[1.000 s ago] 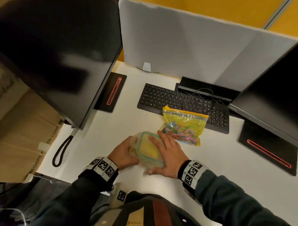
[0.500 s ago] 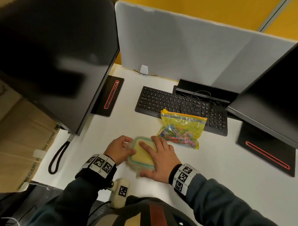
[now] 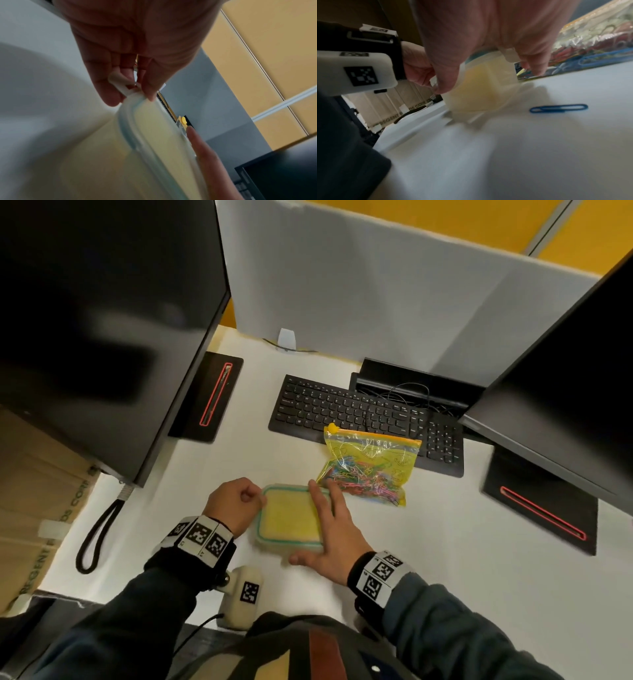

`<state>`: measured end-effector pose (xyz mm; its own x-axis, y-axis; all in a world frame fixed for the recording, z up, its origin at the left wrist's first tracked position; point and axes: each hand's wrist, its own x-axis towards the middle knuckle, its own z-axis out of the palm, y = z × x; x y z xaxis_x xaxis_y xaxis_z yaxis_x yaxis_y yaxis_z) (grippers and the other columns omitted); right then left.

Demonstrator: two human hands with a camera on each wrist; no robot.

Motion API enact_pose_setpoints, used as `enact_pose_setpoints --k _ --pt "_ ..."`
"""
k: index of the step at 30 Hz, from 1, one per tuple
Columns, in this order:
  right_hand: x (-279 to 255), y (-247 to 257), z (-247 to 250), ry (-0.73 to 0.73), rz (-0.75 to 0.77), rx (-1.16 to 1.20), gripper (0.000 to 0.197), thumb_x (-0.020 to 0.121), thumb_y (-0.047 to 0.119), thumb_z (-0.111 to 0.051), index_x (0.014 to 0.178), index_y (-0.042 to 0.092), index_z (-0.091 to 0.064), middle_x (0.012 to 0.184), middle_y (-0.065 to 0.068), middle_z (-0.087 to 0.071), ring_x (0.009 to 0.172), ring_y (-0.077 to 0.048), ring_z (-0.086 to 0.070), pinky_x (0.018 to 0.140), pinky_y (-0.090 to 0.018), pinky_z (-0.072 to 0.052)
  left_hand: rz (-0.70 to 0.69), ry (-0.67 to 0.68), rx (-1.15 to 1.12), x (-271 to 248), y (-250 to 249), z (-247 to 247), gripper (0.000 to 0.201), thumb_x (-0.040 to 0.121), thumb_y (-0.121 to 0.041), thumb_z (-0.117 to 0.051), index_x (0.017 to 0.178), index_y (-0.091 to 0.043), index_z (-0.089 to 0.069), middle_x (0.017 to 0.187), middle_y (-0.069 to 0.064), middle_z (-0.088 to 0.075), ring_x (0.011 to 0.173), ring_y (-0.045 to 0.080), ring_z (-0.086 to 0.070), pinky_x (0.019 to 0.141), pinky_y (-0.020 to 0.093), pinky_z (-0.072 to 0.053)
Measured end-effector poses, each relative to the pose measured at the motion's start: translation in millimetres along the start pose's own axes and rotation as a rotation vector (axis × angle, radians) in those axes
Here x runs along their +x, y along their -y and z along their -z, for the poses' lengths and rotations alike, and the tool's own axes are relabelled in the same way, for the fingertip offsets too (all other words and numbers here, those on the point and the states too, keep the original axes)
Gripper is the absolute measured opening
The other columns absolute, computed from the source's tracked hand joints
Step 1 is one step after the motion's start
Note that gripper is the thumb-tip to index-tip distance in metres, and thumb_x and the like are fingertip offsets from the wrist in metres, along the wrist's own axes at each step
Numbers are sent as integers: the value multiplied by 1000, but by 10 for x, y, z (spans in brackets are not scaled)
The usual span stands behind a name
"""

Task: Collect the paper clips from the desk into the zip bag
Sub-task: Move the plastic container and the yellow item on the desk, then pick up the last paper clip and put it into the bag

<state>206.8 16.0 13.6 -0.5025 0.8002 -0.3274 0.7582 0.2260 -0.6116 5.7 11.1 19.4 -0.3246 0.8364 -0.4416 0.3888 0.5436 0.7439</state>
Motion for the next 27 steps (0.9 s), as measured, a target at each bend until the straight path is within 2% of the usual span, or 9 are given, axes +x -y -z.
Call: enact_pose_setpoints --k 3,7,9,12,16,19,22,24,27 --pt "-21 -2 -5 -12 7 122 122 63 43 -81 140 43 14 153 11 20 144 -17 -3 113 -26 -19 44 -2 -39 -35 -33 36 9 79 -17 -67 79 -19 -58 75 3 -60 75 24 -56 78 38 -51" --pt "-41 7 -76 -27 -7 150 121 70 31 -79 138 39 21 152 6 29 145 -14 7 110 -18 -12 31 -108 243 -78 -103 53 29 80 -30 -66 99 -13 -52 91 6 -61 83 23 -53 74 30 -42" --pt "-39 34 -119 -20 -65 254 122 73 24 -77 136 42 25 155 5 23 145 -14 2 115 -22 -13 53 -93 265 -86 -161 26 21 82 -25 -63 99 -13 -57 98 10 -65 87 25 -56 76 30 -44" --pt "-12 47 -160 -15 -112 451 127 72 12 -75 122 60 30 156 9 -5 140 -16 -25 114 -35 -31 96 -49 258 -63 -162 24 22 80 -18 -64 102 -18 -61 102 9 -67 96 27 -60 84 32 -48" --pt "24 -7 -139 20 -105 548 131 70 7 -74 120 66 31 153 5 -21 131 -19 -41 106 -42 -43 116 28 -27 -79 -72 65 41 77 -11 -67 113 -25 -55 106 15 -64 92 29 -62 90 42 -52" --pt "52 -4 -88 61 -100 423 127 74 16 -75 121 64 33 151 2 -29 125 -19 -47 105 -37 -43 -54 151 314 -195 -129 -21 74 76 -19 -69 139 -29 -30 145 12 -30 127 28 -39 108 35 -33" --pt "29 36 -70 67 -68 238 113 83 23 -67 120 60 33 147 -4 -38 121 -24 -52 102 -31 -41 -273 214 765 -245 -273 -170 102 64 -50 -73 143 -33 -10 156 -2 9 143 26 -1 115 50 -8" --pt "-9 45 -42 93 -87 185 113 82 25 -68 128 54 31 145 -6 -42 120 -26 -53 101 -30 -40 -381 237 954 -187 -300 -224 110 61 -54 -72 143 -32 -3 156 -3 1 143 22 -4 113 55 -2" --pt "-97 -40 73 63 -135 133 111 78 27 -72 138 50 19 145 -2 -42 126 -23 -49 103 -31 -39 -351 179 976 -87 -293 -233 116 54 -52 -73 142 -32 0 149 6 -19 135 27 -24 114 50 -14"
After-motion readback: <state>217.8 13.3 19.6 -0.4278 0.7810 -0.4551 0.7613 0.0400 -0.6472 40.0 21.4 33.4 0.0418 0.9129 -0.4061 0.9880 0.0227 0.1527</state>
